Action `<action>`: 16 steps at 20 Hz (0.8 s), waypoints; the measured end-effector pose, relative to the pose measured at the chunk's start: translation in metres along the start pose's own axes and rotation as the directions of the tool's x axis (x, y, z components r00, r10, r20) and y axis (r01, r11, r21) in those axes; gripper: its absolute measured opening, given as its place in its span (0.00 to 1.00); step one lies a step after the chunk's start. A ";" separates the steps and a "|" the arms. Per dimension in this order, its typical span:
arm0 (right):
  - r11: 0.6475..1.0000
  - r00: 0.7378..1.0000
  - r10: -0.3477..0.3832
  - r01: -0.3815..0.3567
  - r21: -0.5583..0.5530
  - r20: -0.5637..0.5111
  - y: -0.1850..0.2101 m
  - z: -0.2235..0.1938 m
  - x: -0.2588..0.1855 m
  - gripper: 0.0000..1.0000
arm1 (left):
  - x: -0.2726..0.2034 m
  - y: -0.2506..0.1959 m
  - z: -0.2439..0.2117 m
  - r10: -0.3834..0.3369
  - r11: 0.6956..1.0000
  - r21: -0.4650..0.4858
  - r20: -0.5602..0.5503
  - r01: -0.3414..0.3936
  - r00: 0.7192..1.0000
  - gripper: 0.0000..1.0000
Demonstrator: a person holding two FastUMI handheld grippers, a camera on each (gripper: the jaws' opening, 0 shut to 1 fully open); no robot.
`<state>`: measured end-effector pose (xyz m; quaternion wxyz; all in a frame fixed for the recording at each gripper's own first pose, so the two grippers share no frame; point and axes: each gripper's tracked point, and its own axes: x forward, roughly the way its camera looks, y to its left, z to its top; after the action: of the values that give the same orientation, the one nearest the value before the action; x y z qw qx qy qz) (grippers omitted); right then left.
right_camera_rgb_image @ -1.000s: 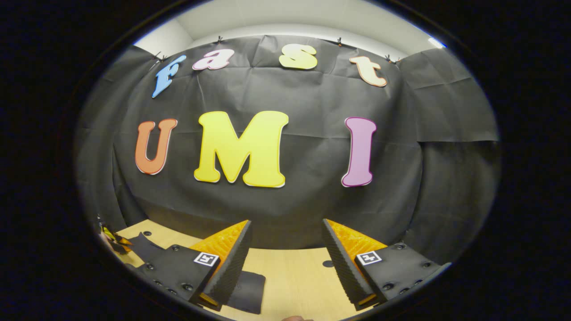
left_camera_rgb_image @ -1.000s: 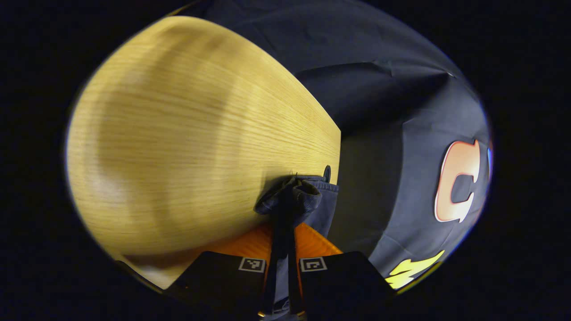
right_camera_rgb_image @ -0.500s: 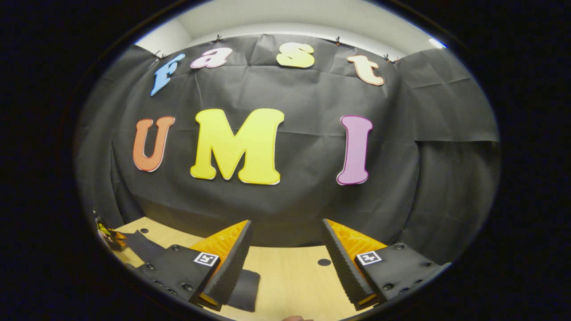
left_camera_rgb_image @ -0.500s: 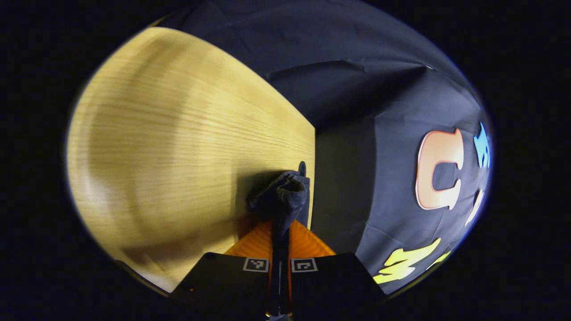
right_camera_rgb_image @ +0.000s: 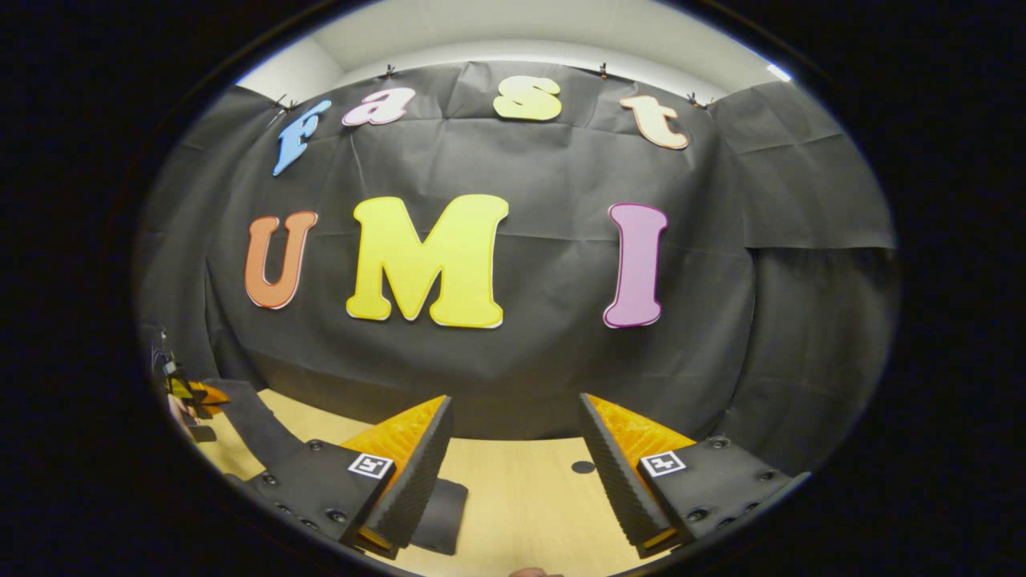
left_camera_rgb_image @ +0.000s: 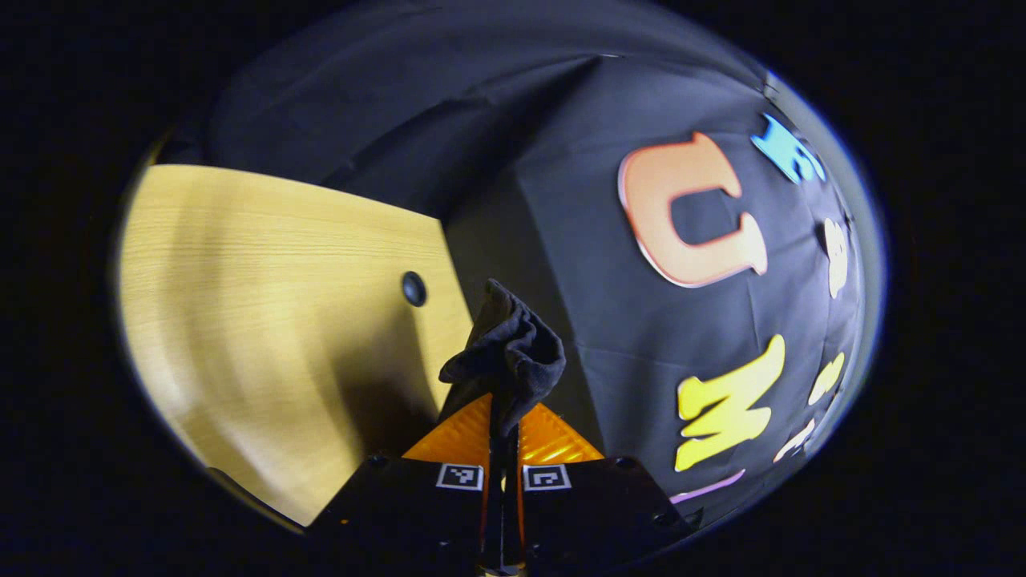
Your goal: Grasp the waist and the cuffs of the jeans and fold them to make the two legs overlap; first hold the waist and fold one-third of the jeans toward the cuffs, then hold the cuffs and fold the remaining one-third in the same direction to finish folding.
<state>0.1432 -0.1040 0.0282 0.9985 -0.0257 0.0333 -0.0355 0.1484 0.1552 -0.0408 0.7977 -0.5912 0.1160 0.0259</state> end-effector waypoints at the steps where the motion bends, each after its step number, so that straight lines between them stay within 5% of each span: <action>1: 1.000 1.000 0.000 0.000 0.000 0.001 -0.004 0.000 -0.003 0.93 | -0.001 -0.020 -0.011 -0.029 0.999 0.013 -0.010 0.030 1.000 0.04; 7: 0.999 1.000 -0.029 0.028 0.023 0.003 -0.047 -0.002 -0.021 0.96 | 0.002 -0.093 -0.091 -0.104 0.987 0.115 -0.092 0.115 0.990 0.04; 12: 0.996 0.997 -0.074 0.075 0.045 -0.016 -0.087 -0.009 -0.032 0.98 | 0.004 -0.140 -0.179 -0.123 0.942 0.287 -0.188 0.174 0.974 0.04; 16: 0.993 0.995 -0.099 0.100 0.059 -0.022 -0.109 -0.010 -0.041 0.96 | 0.007 -0.136 -0.264 -0.070 0.910 0.376 -0.279 0.176 0.958 0.04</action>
<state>0.0941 -0.2099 0.0266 0.9954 0.0032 0.0403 -0.0864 0.1385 -0.1367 0.0128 0.8788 -0.4217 0.1843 -0.1265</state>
